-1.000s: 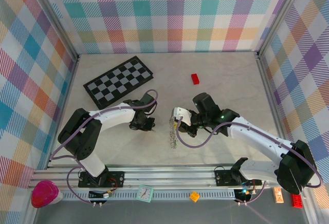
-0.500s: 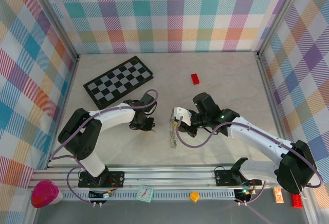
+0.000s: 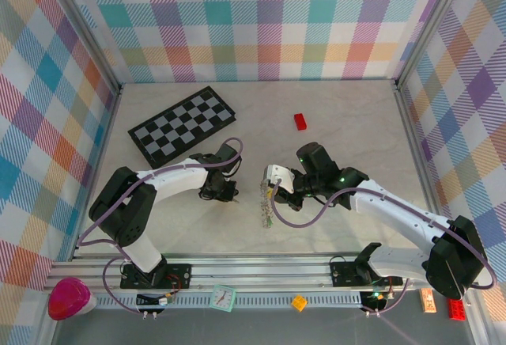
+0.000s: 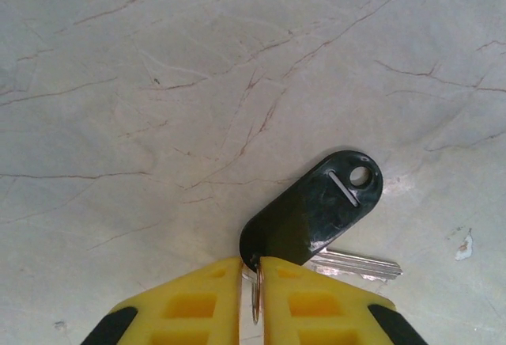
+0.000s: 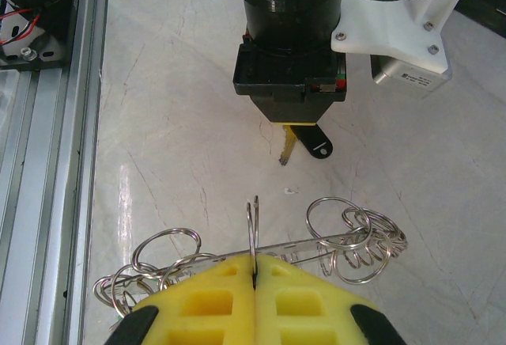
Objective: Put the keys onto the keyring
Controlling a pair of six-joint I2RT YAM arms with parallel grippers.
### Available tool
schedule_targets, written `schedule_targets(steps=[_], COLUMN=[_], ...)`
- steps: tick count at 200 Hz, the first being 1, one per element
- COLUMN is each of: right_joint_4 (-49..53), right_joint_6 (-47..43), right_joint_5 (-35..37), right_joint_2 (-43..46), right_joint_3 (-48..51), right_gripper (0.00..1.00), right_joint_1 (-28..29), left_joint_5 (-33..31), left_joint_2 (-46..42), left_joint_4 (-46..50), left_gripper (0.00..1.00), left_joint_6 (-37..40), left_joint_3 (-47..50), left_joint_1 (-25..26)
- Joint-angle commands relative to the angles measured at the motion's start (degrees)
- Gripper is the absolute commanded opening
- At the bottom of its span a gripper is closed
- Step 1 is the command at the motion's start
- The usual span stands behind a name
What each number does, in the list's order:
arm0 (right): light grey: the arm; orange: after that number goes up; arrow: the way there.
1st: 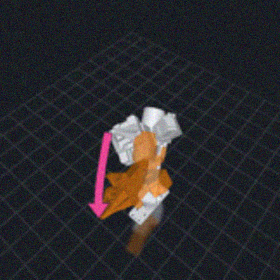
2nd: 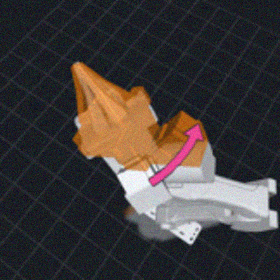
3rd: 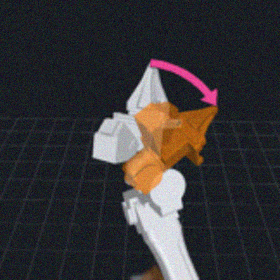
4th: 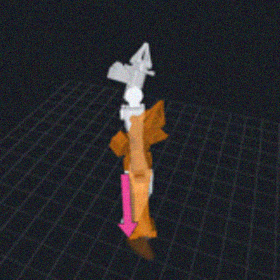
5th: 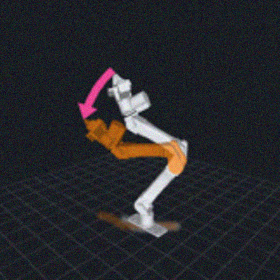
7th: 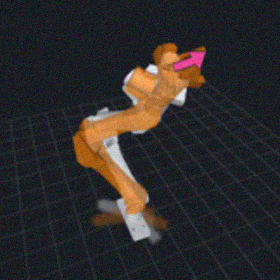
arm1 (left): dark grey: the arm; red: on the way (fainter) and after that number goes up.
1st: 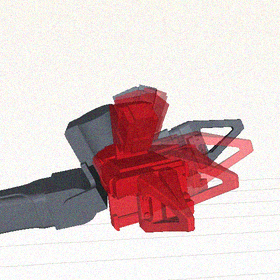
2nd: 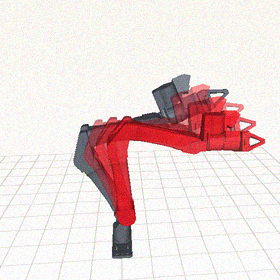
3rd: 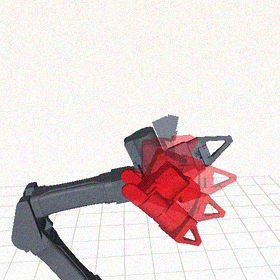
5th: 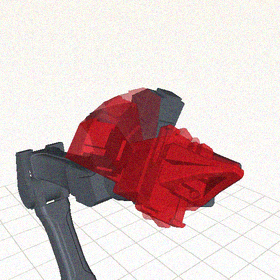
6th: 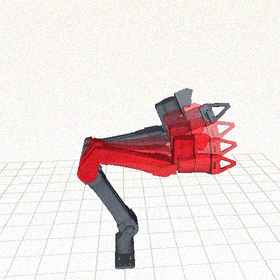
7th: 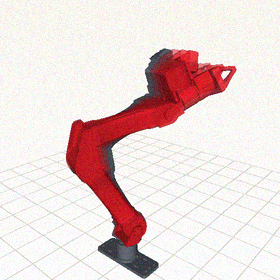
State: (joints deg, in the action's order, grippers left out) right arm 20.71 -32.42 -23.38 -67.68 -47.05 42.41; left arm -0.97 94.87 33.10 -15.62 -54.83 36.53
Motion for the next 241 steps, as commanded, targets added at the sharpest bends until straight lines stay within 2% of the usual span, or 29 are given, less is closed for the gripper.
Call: schedule_targets(steps=[1,52,79,152,177,241], right_joint_4=[-0.03,0.12,0.21,0.32,-0.07,-3.01], right_joint_6=[-1.0,-1.0,-0.99,-0.71,-0.53,-0.45], right_joint_5=[-1.54,-1.61,-1.63,-2.32,-2.39,-4.01], right_joint_2=[0.53,0.52,0.45,-0.85,-1.79,-5.65], right_joint_3=[-2.13,-2.17,-2.24,-3.05,-3.96,-5.79], right_gripper=[0.0,0.0,0.0,0.0,0.0,0.0], right_joint_1=[0.3,0.3,0.28,0.34,0.87,2.41], left_joint_5=[-0.67,-1.12,-1.94,-1.06,-0.5,6.23], left_joint_2=[-1.39,-2.17,-5.66,-21.7,-23.87,-25.34], left_joint_4=[2.41,2.76,2.77,-3.61,-4.24,-7.08], left_gripper=[0.12,0.0,0.0,0.0,0.0,0.0], left_joint_6=[-0.29,-0.2,0.05,5.82,1.84,-19.38], left_joint_3=[-0.19,-0.39,-0.64,1.87,0.91,-1.75], left_joint_1=[-0.5,-0.5,-0.41,-0.49,-0.59,-0.93])
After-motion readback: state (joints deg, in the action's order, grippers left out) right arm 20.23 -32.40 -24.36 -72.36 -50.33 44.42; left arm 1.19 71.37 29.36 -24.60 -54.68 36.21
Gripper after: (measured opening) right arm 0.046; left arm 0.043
